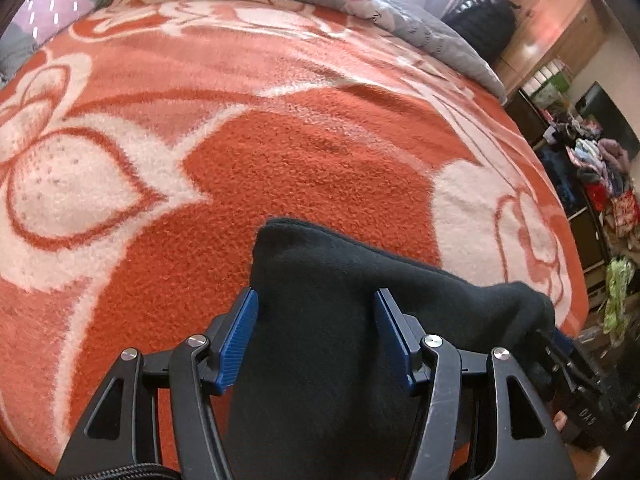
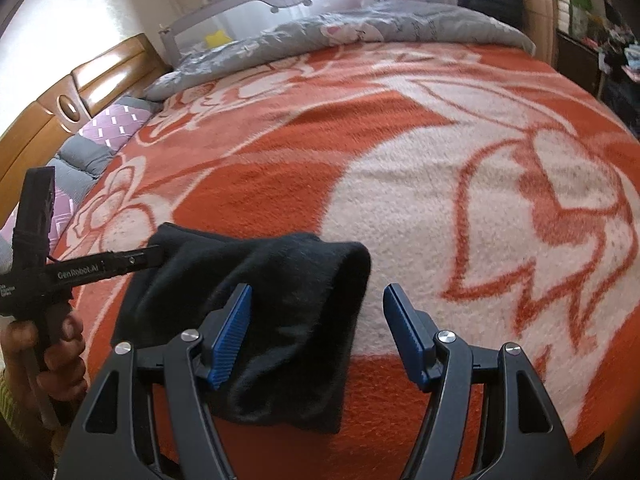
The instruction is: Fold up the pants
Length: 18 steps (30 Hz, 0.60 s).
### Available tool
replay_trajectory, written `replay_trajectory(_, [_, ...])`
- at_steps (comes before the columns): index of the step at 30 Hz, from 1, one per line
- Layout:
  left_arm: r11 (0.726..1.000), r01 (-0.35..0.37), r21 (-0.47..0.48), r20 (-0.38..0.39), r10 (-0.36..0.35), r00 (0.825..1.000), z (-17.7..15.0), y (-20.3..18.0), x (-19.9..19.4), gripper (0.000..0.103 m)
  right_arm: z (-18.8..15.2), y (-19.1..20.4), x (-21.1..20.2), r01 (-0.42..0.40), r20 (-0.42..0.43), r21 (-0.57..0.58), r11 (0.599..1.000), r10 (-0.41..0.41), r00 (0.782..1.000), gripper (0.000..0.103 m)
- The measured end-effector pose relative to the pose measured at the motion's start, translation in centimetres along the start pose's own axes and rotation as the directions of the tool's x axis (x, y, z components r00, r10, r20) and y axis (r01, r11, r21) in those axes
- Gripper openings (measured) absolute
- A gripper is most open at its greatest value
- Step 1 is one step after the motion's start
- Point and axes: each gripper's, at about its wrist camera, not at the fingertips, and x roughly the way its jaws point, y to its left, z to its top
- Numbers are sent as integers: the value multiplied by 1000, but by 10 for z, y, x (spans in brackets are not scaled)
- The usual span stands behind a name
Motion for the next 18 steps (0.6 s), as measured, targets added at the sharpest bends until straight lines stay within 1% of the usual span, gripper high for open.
replay_trajectory(1, [1000,-5,-3,-5,5,1000,2,0,3,60,-1,-1,2,1,-3,8,1000,-1,1000,69])
replay_trajectory(3, [1000,-15,-4,-16,15,1000,5,1,10,60,-3,-7,7,6,-3,29,1000,-6,1000,75])
replay_trajectory(6, [1000,-22,-11,-42,22,999,9,1,18,60,-4,-15,16,7,-6,52,999,-7,1000,76])
replay_trajectory(11, [999,-37,-5,-50,37,998,10,0,28,60,-7,-24,31,1,-15,68,998,0,1000,76])
replay_trajectory(14, [999,-33,-14,-58,32,998,10,3,31,62,-10,-30,33,-28,-21,101,994,30,999,76])
replay_trajectory(16, [1000,-19,-19,-53,18,998,9,4,26,62,-10,-32,29,-52,-26,131,990,56,998,76])
replay_trajectory(18, [1000,-22,-17,-48,21,999,6,5,17,62,-10,-33,23,-84,-24,158,984,89,996,76])
